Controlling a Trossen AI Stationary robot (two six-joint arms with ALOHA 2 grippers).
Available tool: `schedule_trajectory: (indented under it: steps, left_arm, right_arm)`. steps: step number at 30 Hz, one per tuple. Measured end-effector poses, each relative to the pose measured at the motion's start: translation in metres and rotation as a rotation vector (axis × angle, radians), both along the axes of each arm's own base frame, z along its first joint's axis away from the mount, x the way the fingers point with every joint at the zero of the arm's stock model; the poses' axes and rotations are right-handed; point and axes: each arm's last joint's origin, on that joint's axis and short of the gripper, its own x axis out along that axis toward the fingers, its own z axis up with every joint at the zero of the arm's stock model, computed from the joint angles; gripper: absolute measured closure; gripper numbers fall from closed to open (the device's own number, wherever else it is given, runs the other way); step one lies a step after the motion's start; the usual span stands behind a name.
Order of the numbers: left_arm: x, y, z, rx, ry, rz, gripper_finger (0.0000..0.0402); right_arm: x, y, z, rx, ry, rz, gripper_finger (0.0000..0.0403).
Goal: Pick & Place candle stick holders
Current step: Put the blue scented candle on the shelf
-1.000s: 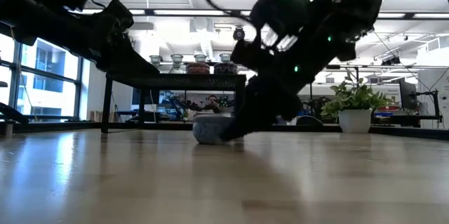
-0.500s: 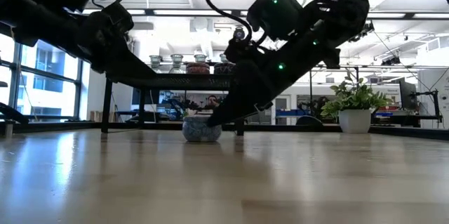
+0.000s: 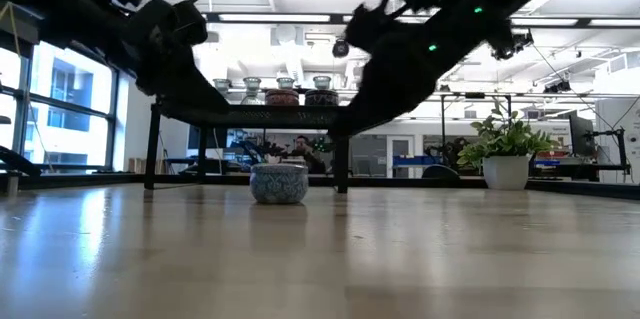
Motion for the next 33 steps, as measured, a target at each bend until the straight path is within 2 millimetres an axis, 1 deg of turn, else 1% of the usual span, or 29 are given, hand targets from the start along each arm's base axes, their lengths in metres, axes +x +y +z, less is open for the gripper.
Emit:
schedule_trajectory:
  steps: [3, 5, 7, 9, 11, 13, 15, 17, 20, 23, 26, 28, 33]
  left_arm:
    - [0.011, -0.002, 0.001, -0.018, 0.012, -0.036, 0.0375]
    - [0.018, -0.002, -0.002, -0.029, 0.039, -0.044, 0.0375]
    - [0.027, -0.003, -0.006, -0.039, 0.07, -0.043, 0.0365]
    - [0.039, -0.004, -0.006, -0.04, 0.087, -0.042, 0.0345]
    - [0.051, -0.004, -0.005, -0.045, 0.096, -0.045, 0.0313]
    - [0.061, -0.005, -0.001, -0.051, 0.124, -0.049, 0.0274]
    - [0.072, -0.005, 0.005, -0.052, 0.15, -0.049, 0.0232]
    - [0.077, -0.006, 0.008, -0.049, 0.206, -0.041, 0.0189]
    - [0.088, -0.008, 0.012, -0.058, 0.221, -0.032, 0.0123]
    - [0.095, -0.016, 0.008, -0.033, 0.232, -0.017, 0.0065]
    - [0.101, -0.025, 0.001, -0.007, 0.255, -0.022, 0.002]
    - [0.102, -0.028, -0.005, 0.017, 0.282, -0.009, 0.0007]
    - [0.105, -0.028, -0.014, 0.053, 0.314, 0.072, 0.0016]
  right_arm:
    - [-0.015, 0.004, -0.002, -0.004, -0.062, -0.006, 0.0203]
    - [-0.03, 0.004, -0.012, 0.041, -0.124, 0.0, 0.0242]
    - [-0.045, 0.001, -0.021, 0.066, -0.183, -0.011, 0.0285]
    - [-0.058, -0.005, -0.021, 0.062, -0.255, -0.037, 0.0329]
    - [-0.07, -0.012, -0.018, 0.047, -0.297, -0.075, 0.0371]
    - [-0.079, -0.02, -0.012, 0.021, -0.33, -0.112, 0.0394]
    - [-0.087, -0.026, -0.003, -0.013, -0.363, -0.152, 0.0388]
    - [-0.093, -0.031, 0.005, -0.054, -0.397, -0.175, 0.0373]
    - [-0.099, -0.035, 0.016, -0.091, -0.435, -0.17, 0.0359]
    - [-0.105, -0.034, 0.018, -0.102, -0.44, -0.156, 0.0356]
    - [-0.109, -0.033, 0.016, -0.107, -0.432, -0.148, 0.0362]
    - [-0.109, -0.033, 0.016, -0.107, -0.43, -0.147, 0.0369]
    - [-0.109, -0.033, 0.015, -0.114, -0.422, -0.144, 0.0387]
